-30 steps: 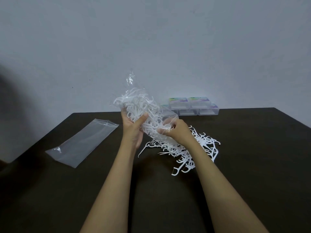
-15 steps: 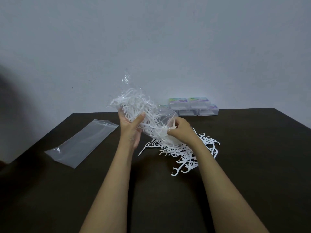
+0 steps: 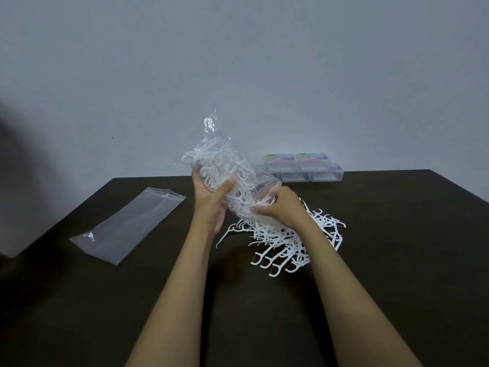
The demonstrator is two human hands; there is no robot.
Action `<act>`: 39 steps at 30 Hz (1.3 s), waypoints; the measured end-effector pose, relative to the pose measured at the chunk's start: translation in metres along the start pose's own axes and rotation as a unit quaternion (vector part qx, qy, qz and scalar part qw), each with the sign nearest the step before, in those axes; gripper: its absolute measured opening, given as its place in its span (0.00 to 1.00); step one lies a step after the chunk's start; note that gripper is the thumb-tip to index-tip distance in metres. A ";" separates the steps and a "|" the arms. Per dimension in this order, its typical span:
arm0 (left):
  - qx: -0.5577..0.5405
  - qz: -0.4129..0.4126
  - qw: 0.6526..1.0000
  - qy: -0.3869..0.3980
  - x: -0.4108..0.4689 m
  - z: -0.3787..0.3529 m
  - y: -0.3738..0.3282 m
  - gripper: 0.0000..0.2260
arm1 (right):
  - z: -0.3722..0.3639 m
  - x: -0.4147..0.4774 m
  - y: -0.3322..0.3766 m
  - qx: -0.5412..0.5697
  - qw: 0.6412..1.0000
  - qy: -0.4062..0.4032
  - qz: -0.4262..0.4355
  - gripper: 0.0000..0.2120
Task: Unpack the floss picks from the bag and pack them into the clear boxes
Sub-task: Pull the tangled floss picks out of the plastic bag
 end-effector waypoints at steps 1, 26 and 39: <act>-0.002 -0.001 1.000 -0.001 0.000 0.001 -0.001 0.32 | 0.000 -0.001 0.002 -0.008 1.000 0.007 0.002 0.15; -0.027 -0.006 0.999 -0.037 0.002 0.005 -0.006 0.34 | 0.006 0.001 0.002 0.155 0.987 -0.023 0.028 0.10; -0.035 -0.001 0.999 -0.019 -0.004 -0.007 -0.002 0.32 | -0.006 -0.001 0.009 0.131 0.991 -0.012 0.031 0.37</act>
Point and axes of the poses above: each hand's wrist, its own x-axis towards the middle knuckle, its own z-axis out of the back of the hand, y = z × x, the point moved 6 cm from there along x, towards the middle knuckle, and after that the axes turned 6 degrees about -x, right-handed, at the moved point
